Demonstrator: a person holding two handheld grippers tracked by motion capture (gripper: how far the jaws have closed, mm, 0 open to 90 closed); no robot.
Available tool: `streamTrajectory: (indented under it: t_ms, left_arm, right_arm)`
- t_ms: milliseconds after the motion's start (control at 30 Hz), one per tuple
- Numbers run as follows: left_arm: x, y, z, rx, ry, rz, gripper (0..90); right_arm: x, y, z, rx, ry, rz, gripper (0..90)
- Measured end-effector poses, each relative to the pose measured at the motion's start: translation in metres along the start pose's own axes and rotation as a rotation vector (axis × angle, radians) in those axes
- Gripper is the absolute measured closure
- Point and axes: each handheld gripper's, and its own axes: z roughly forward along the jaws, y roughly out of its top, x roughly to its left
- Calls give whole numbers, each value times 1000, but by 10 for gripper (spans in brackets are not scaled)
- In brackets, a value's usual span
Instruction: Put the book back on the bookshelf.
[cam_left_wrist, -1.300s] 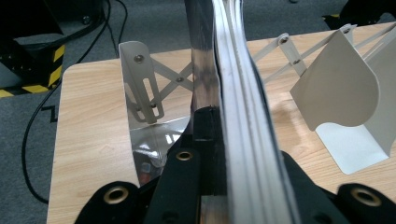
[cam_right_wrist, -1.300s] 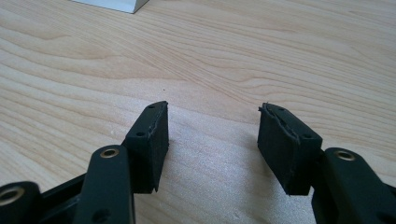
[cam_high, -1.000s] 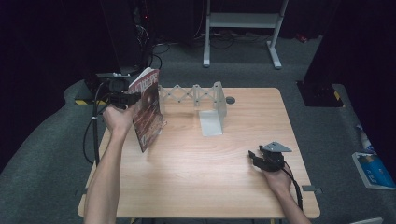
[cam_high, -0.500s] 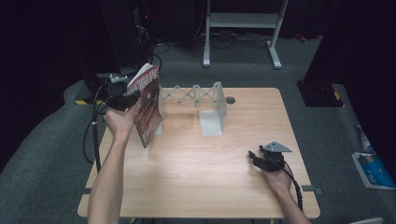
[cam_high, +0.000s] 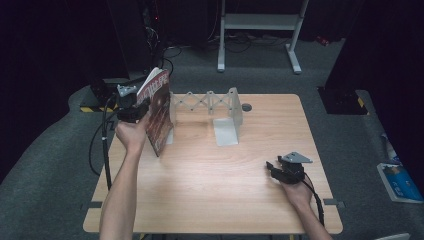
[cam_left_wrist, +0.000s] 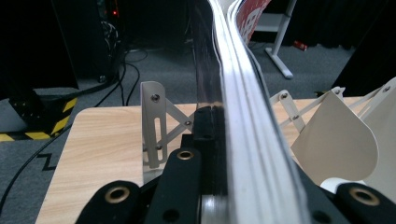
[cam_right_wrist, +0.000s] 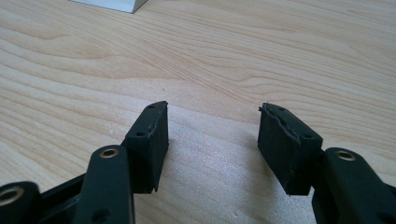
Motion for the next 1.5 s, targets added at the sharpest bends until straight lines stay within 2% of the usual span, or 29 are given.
streamTrajectory:
  t_ms: [233, 300, 500, 567, 700, 833, 1033, 1267, 1500]
  left_arm:
    - [-8, -3, 3, -28, 11, 42, 840]
    - [-11, -5, 5, -45, 7, 40, 839]
    - [-12, -13, 10, -54, -10, 40, 838]
    - [-12, -12, 11, -36, -27, 50, 836]
    - [-12, -6, 9, 30, -30, 83, 830]
    - [-10, -3, 8, 71, -42, 82, 825]
    - [-2, 3, 8, 141, -33, 67, 818]
    - [7, 4, 9, 152, -22, 48, 812]
    - [15, 1, 10, 153, 13, 67, 780]
  right_arm:
    - [0, 0, 0, -1, 0, 1, 431]
    - [0, 0, 0, -1, 0, 1, 431]
    - [0, 0, 0, -1, 0, 0, 431]
    - [0, 0, 0, 0, 0, 0, 431]
    - [0, 0, 0, -1, 1, 0, 431]
    - [0, 0, 0, -2, 2, 0, 432]
    - [0, 0, 0, -1, 3, -1, 432]
    - [0, 0, 0, -1, 2, -1, 431]
    - [0, 0, 0, -1, 3, -1, 431]
